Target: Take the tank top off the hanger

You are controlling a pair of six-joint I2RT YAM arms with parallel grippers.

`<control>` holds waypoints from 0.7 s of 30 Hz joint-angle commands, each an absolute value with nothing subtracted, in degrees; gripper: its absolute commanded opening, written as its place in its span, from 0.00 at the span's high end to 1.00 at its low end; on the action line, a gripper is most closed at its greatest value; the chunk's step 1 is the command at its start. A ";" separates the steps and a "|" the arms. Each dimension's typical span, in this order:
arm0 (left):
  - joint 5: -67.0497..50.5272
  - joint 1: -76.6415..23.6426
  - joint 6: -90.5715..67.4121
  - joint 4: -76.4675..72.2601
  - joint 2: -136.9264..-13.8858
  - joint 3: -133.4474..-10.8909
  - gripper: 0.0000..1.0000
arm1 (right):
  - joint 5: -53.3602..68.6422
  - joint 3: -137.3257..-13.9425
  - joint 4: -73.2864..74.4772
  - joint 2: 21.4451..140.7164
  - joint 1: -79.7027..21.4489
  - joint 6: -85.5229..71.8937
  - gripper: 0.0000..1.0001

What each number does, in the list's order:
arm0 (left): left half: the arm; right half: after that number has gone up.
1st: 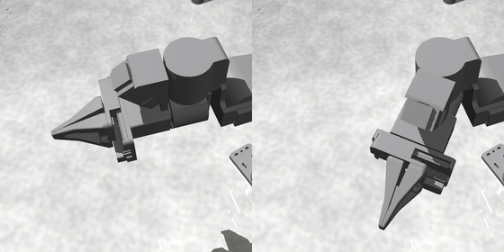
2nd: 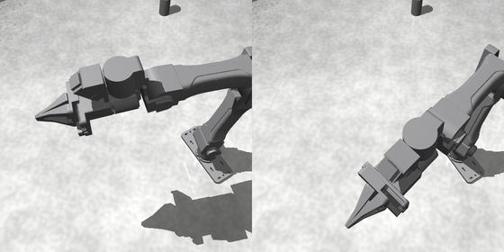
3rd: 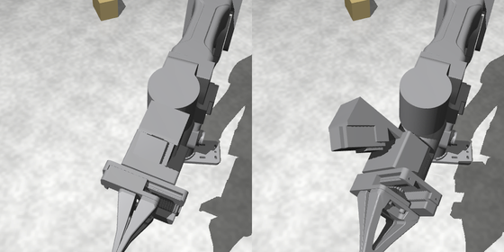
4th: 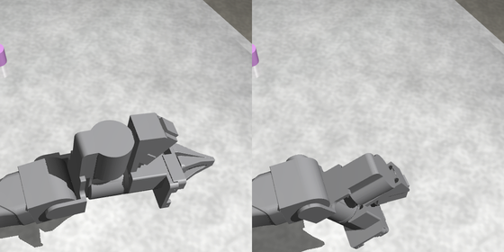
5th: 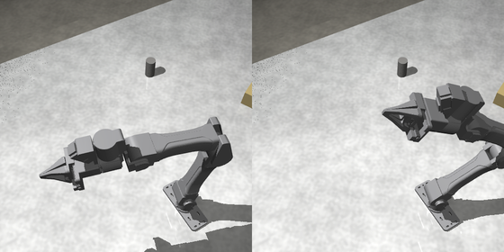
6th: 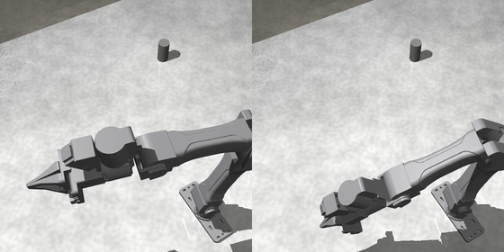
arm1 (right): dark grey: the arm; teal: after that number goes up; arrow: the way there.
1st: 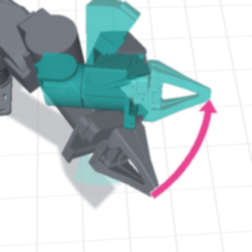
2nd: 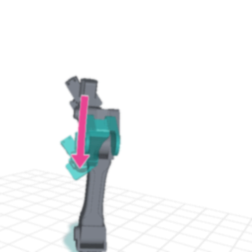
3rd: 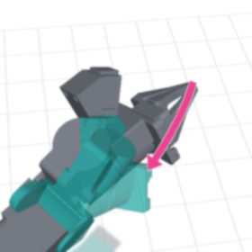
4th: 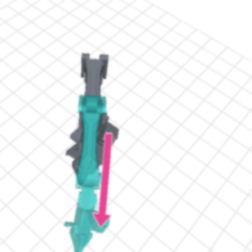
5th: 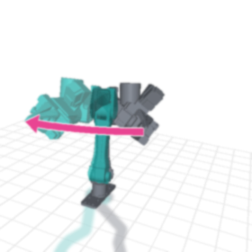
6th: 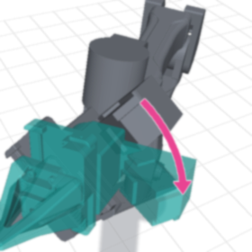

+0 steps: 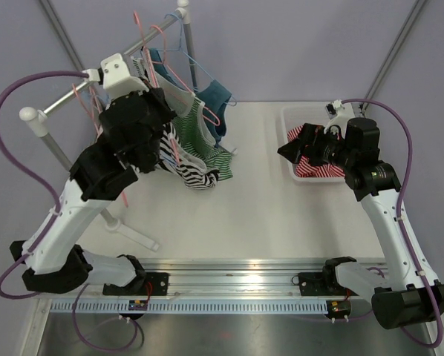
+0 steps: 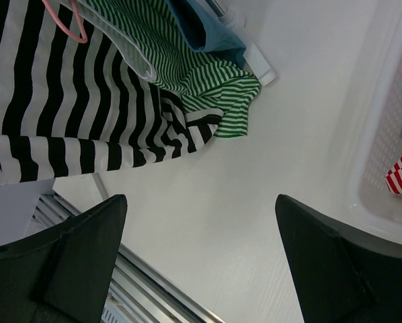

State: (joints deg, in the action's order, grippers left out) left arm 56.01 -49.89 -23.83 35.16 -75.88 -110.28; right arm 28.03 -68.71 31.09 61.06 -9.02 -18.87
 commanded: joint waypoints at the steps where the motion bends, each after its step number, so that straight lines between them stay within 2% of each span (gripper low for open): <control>1: 57.75 -54.03 -24.26 29.00 -69.54 -107.76 1.00 | 30.93 -70.14 28.04 60.29 -9.23 -18.90 0.01; 4: 54.50 -58.16 -26.18 31.81 -65.94 -105.39 1.00 | 34.26 -69.96 26.99 59.94 -9.23 -19.59 0.00; 11: 36.40 -62.66 -34.70 34.10 -55.30 -91.86 1.00 | 48.43 -66.36 15.75 58.98 -9.49 -25.65 0.01; 14: 31.04 -65.21 -36.47 33.66 -52.83 -85.88 1.00 | 42.64 -65.92 15.12 58.19 -12.91 -26.80 0.00; 19: 20.77 -68.90 -38.67 28.05 -48.08 -74.90 1.00 | 27.88 -62.85 9.77 56.43 -25.83 -29.35 0.00; 21: 20.04 -70.39 -39.81 27.42 -47.03 -72.09 1.00 | 23.41 -60.91 6.69 56.34 -28.72 -30.66 0.04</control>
